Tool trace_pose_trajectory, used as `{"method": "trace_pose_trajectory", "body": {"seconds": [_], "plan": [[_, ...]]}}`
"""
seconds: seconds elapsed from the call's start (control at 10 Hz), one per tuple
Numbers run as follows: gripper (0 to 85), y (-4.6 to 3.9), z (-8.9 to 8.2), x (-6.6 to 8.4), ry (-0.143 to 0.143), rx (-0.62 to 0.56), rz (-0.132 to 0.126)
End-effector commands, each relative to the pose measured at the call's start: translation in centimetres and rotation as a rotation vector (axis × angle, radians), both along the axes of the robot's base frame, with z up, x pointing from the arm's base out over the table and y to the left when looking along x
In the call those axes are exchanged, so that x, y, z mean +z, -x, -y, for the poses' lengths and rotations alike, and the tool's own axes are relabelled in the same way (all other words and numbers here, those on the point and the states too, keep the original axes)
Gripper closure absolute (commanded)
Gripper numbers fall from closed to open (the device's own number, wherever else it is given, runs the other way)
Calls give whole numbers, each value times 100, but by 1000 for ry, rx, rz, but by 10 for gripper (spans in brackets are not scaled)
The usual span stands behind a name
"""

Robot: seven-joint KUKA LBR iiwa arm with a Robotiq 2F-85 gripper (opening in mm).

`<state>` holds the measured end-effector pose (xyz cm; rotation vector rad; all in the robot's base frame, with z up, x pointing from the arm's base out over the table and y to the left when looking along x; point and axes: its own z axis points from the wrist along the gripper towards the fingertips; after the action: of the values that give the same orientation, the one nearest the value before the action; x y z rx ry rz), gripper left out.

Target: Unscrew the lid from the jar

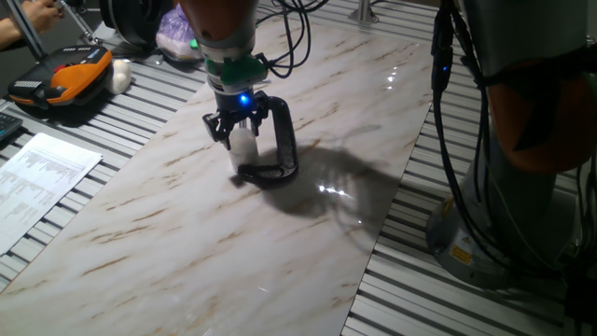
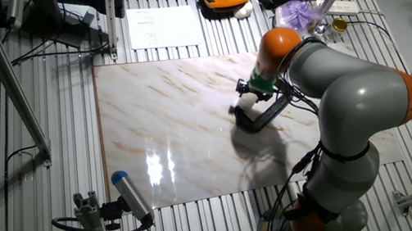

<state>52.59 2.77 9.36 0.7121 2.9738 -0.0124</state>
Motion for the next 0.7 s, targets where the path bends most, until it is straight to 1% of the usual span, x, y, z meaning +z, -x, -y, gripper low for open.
{"method": "trace_pose_trajectory", "body": {"seconds": [0.0,0.2,0.4,0.6], "plan": [[340,0,-1,0,3,22,7],[340,-1,-3,1,7,68,18],[340,-1,-4,4,2,87,30],[340,-2,-6,4,1,121,35]]}}
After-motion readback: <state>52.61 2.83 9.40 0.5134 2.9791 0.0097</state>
